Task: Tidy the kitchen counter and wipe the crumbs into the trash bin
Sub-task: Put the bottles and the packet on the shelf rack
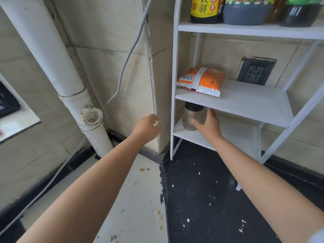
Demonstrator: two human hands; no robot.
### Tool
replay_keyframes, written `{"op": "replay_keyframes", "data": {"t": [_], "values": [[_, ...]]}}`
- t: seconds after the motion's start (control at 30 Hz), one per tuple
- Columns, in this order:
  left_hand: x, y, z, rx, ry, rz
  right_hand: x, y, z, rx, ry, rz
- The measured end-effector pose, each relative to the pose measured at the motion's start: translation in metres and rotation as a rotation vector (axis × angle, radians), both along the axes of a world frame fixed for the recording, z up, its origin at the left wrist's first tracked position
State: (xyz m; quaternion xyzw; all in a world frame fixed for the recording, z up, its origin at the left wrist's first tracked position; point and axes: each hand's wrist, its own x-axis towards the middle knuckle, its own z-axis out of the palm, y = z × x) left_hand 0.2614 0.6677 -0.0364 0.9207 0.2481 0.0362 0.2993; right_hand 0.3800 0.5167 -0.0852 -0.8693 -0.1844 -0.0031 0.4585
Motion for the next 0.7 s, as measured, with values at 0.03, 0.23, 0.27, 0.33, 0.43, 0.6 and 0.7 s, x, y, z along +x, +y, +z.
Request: {"op": "replay_keyframes", "data": {"t": [0.03,0.23,0.27,0.33,0.43,0.6,0.7], "values": [[-0.003,-0.003,-0.002,0.025,0.012,-0.019,-0.008,-0.005,-0.004,-0.071,0.023,0.012],[-0.033,-0.019,-0.021,0.146,0.069,-0.095,-0.063,-0.031,-0.02,-0.326,-0.008,0.128],[-0.042,-0.022,-0.025,0.161,0.082,-0.108,-0.073,-0.035,-0.021,-0.334,-0.012,0.138],[-0.058,-0.027,-0.031,0.185,0.103,-0.119,-0.091,-0.043,-0.02,-0.351,-0.03,0.161],[-0.082,-0.032,-0.038,0.214,0.152,-0.11,-0.115,-0.052,-0.016,-0.375,-0.064,0.199],[-0.126,-0.034,-0.041,0.305,0.172,-0.015,-0.145,-0.05,-0.004,-0.46,-0.129,0.308],[-0.162,-0.026,-0.036,0.306,0.167,0.11,-0.166,-0.031,0.01,-0.532,-0.169,0.438]]}}
